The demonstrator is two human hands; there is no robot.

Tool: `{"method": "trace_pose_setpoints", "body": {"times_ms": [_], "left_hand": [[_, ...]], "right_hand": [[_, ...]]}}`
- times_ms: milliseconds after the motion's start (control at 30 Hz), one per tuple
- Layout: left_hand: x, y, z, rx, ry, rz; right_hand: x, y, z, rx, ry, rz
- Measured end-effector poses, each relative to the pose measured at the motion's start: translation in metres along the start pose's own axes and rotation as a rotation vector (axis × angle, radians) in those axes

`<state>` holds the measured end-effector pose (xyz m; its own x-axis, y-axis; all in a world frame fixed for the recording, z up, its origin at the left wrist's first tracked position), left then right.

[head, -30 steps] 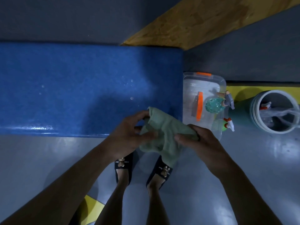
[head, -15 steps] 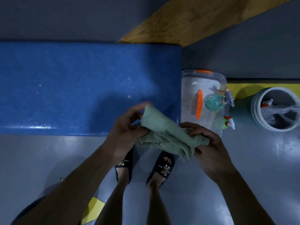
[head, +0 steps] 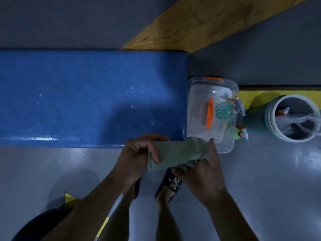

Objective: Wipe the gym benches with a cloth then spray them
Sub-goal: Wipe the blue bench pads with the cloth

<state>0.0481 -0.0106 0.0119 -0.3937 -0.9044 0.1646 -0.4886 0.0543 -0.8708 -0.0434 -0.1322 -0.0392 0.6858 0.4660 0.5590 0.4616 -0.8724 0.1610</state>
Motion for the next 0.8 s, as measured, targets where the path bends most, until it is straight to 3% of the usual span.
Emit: {"method": "trace_pose_setpoints", "body": {"times_ms": [133, 300, 433, 533, 600, 700, 800], "left_hand": [[-0.001, 0.022, -0.006, -0.032, -0.035, 0.045], [-0.013, 0.039, -0.017, -0.065, -0.043, 0.178], [-0.05, 0.039, -0.017, -0.009, -0.071, 0.487], [-0.102, 0.028, -0.012, 0.057, -0.221, 0.613], [-0.128, 0.014, -0.008, 0.159, -0.256, 0.806], [-0.163, 0.003, -0.002, 0.232, -0.26, 1.162], [-0.195, 0.013, 0.006, 0.146, -0.19, 1.435]], "right_hand": [[-0.005, -0.034, -0.002, 0.093, -0.12, -0.027], [-0.025, 0.001, 0.002, -0.029, -0.219, -0.227], [-0.043, 0.076, 0.002, -0.265, -0.428, -0.566], [-0.026, 0.122, 0.011, -0.454, -0.486, -1.035], [-0.024, 0.131, 0.024, -0.469, -0.568, -1.338], [-0.017, 0.116, 0.045, -0.444, -0.631, -1.517], [0.002, 0.103, 0.048, -0.581, -0.733, -1.582]]}}
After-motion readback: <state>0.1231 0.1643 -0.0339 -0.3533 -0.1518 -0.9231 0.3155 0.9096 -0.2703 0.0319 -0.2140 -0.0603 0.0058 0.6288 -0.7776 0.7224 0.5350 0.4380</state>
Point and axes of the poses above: each hand's wrist, its own z-axis towards the middle knuckle, its own x-axis out of the palm, y = z × x, the point moved 10 cm from there along z, towards the middle knuckle
